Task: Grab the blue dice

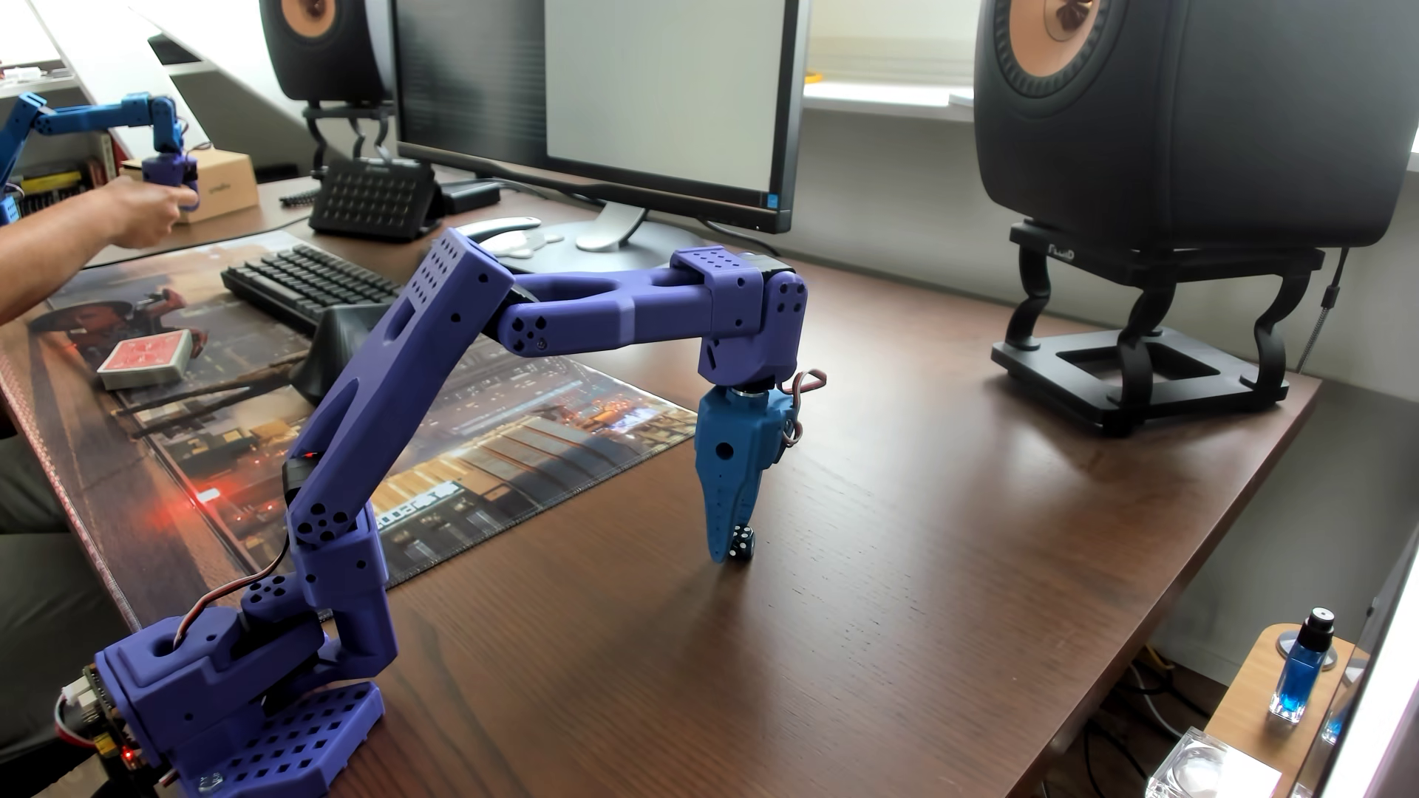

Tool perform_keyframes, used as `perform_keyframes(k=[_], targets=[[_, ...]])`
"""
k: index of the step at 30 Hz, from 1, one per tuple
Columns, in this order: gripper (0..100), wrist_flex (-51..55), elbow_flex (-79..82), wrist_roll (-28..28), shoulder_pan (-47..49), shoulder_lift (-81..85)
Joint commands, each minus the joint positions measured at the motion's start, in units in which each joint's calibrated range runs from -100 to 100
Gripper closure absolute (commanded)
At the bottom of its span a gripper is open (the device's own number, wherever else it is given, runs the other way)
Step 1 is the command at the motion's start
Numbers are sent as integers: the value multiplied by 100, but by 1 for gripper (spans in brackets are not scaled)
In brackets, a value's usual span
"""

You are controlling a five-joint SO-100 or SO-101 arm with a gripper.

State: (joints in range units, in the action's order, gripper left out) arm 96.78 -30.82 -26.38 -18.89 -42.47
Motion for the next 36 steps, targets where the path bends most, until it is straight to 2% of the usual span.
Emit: perform_keyframes(k=[1, 27, 29, 33, 36], targets=[[77, 48, -191, -17, 179, 317], [77, -260, -399, -191, -75, 74], [82, -260, -417, -191, -75, 83], [99, -268, -417, -191, -66, 83], [98, -268, -408, -191, -66, 74]])
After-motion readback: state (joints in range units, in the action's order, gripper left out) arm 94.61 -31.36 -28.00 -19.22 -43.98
